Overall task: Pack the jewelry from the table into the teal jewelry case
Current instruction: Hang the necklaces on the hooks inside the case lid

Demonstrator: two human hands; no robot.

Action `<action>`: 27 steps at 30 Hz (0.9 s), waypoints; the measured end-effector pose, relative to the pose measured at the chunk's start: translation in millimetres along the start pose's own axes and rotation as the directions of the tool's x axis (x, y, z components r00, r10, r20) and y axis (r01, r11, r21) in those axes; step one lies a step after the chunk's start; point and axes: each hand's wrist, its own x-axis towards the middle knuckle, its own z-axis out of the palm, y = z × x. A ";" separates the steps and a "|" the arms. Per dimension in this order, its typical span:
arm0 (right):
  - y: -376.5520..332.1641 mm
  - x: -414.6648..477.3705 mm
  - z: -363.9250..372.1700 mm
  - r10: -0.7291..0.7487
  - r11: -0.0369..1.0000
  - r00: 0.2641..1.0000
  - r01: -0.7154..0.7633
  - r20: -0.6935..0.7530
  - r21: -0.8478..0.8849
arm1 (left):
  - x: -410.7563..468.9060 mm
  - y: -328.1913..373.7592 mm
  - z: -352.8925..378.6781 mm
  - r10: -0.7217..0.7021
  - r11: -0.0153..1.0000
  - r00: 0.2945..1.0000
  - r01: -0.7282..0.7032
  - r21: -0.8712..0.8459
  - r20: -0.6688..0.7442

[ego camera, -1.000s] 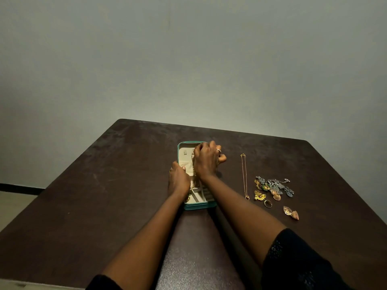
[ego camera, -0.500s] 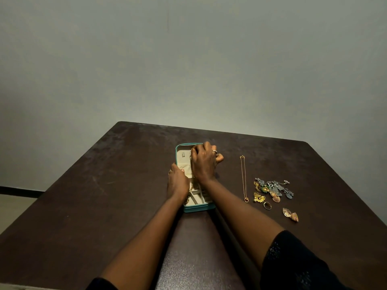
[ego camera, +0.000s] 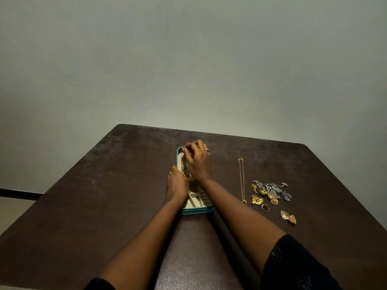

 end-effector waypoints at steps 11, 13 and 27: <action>-19.2 28.8 -59.6 0.248 0.680 0.868 -0.472 0.430 0.561 | 18.0 -5.3 -14.1 0.019 0.991 0.997 -0.029 0.133 0.073; -25.5 31.3 -66.5 0.217 0.682 0.861 -0.471 0.460 0.560 | 25.2 -7.6 -21.7 -0.002 0.990 0.996 -0.010 0.144 0.084; -54.8 53.7 -91.6 0.151 0.610 0.867 -0.460 0.475 0.645 | 40.2 -7.6 -43.5 0.031 0.954 0.994 -0.061 0.294 0.106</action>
